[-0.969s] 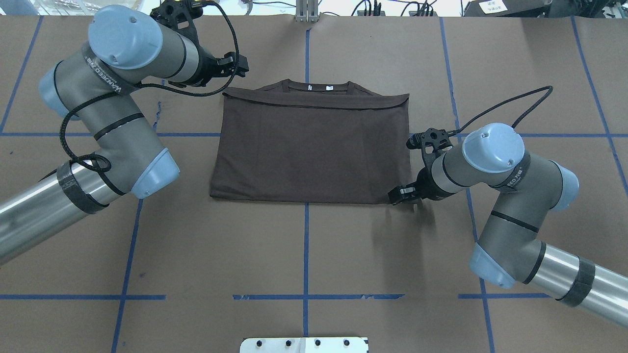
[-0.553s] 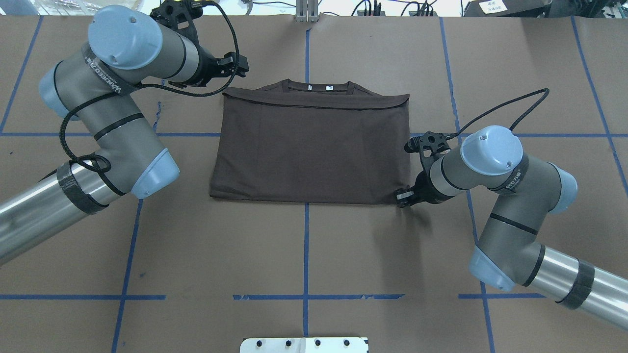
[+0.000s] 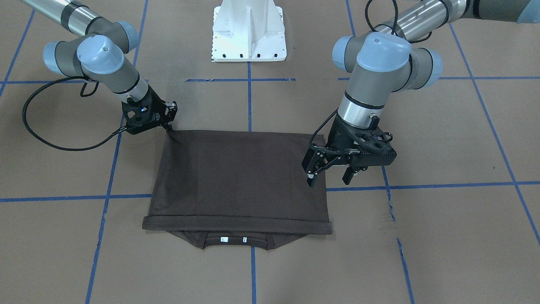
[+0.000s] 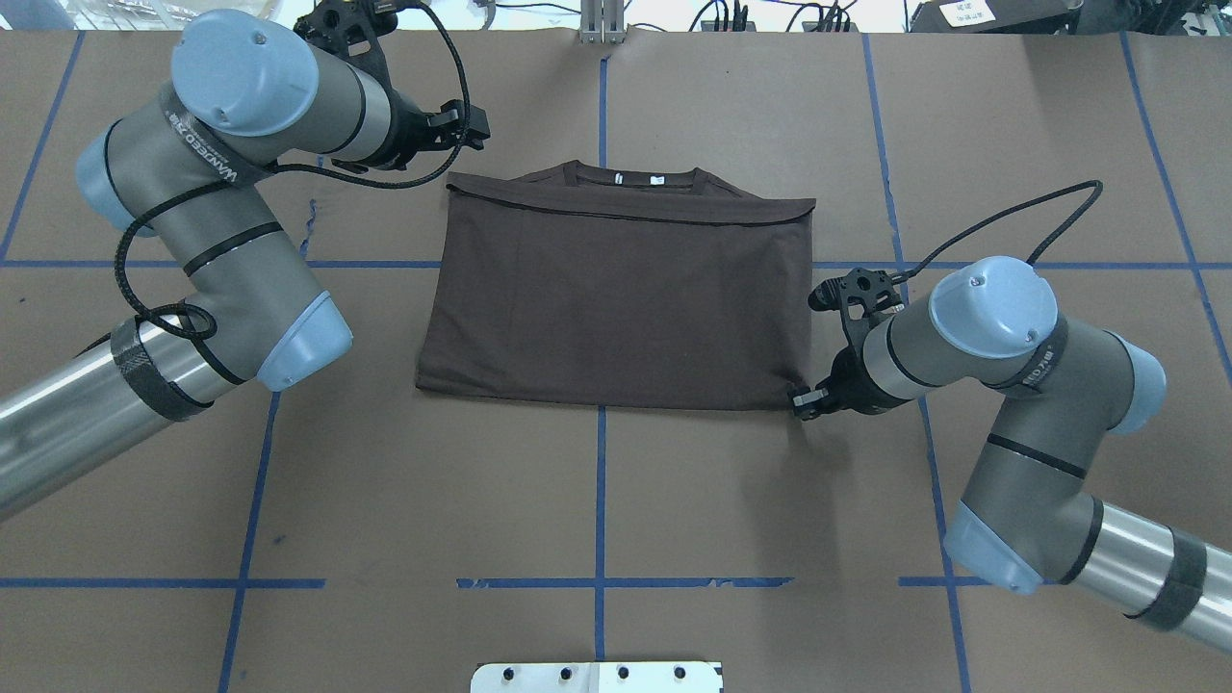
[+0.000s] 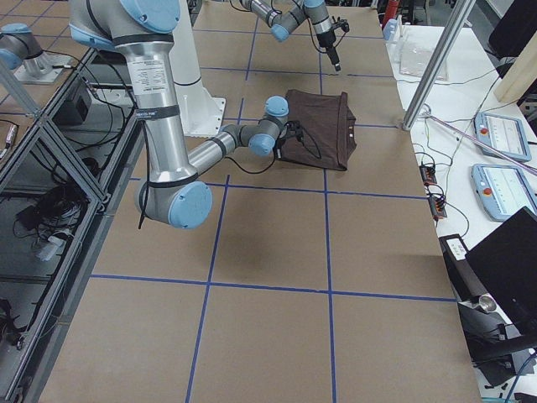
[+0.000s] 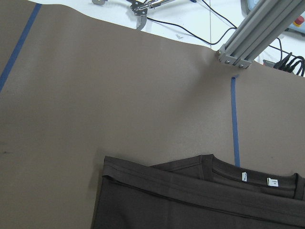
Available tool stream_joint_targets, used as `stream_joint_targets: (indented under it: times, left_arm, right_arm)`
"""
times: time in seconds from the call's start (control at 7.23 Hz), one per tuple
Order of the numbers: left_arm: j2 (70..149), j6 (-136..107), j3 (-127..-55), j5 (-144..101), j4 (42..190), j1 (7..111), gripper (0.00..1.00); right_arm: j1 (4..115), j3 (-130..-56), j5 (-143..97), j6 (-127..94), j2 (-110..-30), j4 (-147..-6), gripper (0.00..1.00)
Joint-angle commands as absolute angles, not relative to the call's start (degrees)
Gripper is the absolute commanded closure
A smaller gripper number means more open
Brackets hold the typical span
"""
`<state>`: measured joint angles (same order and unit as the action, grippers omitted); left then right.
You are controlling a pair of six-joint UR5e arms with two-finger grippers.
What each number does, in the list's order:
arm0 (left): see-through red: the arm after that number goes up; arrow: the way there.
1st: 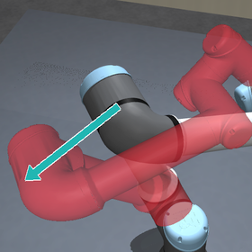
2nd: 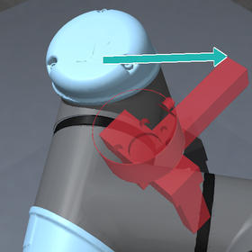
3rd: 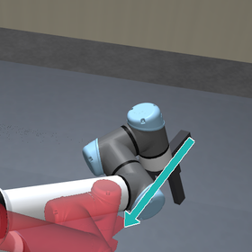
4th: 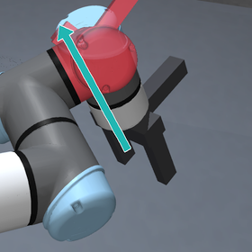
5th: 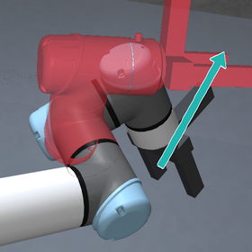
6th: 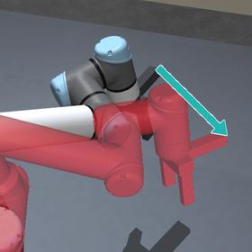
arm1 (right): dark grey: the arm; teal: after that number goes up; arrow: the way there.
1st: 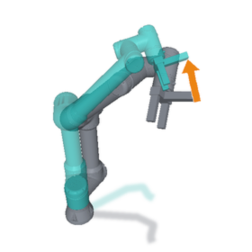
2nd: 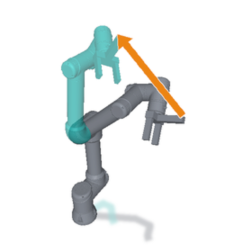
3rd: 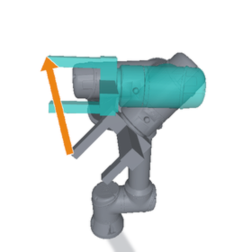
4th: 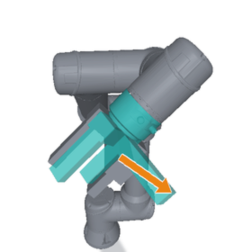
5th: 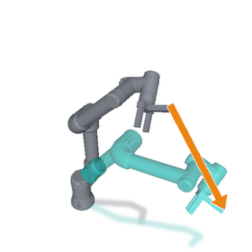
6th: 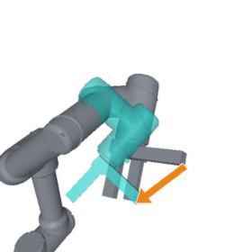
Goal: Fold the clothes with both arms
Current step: 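Drag the folded shirt toward the robot with the right gripper while the left approaches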
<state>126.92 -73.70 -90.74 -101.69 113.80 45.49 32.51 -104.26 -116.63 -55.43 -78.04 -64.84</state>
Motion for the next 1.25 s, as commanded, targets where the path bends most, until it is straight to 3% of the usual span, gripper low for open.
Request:
stream_joint_targets:
  times: [0.0,0.28,0.42,0.55,0.69,1.11]
  left_arm:
    - [126.9,-73.7,-91.5,-101.7,113.7,45.4,0.00]
    - [125.6,-73.7,-93.6,-101.8,113.7,45.3,0.00]
    - [124.7,-73.7,-96.4,-101.8,113.6,45.2,0.00]
    - [124.4,-73.7,-97.5,-102.8,111.8,45.1,0.00]
    - [124.3,-73.7,-97.6,-103.0,111.4,45.1,0.00]
    - [120.3,-81.5,-99.5,-106.3,111.0,39.5,0.00]
  right_arm:
    - [24.5,-116.7,-116.9,-61.7,-85.0,-68.8,1.00]
    - [14.1,-123.9,-116.6,-69.4,-88.8,-68.8,1.00]
    - [9.4,-124.1,-116.4,-72.2,-89.2,-68.8,1.00]
    - [8.0,-124.8,-116.5,-72.7,-89.7,-68.6,0.43]
    - [7.9,-125.8,-116.2,-72.7,-89.9,-68.5,0.00]
    - [18.8,-126.6,-115.5,-72.7,-85.6,-68.2,0.00]
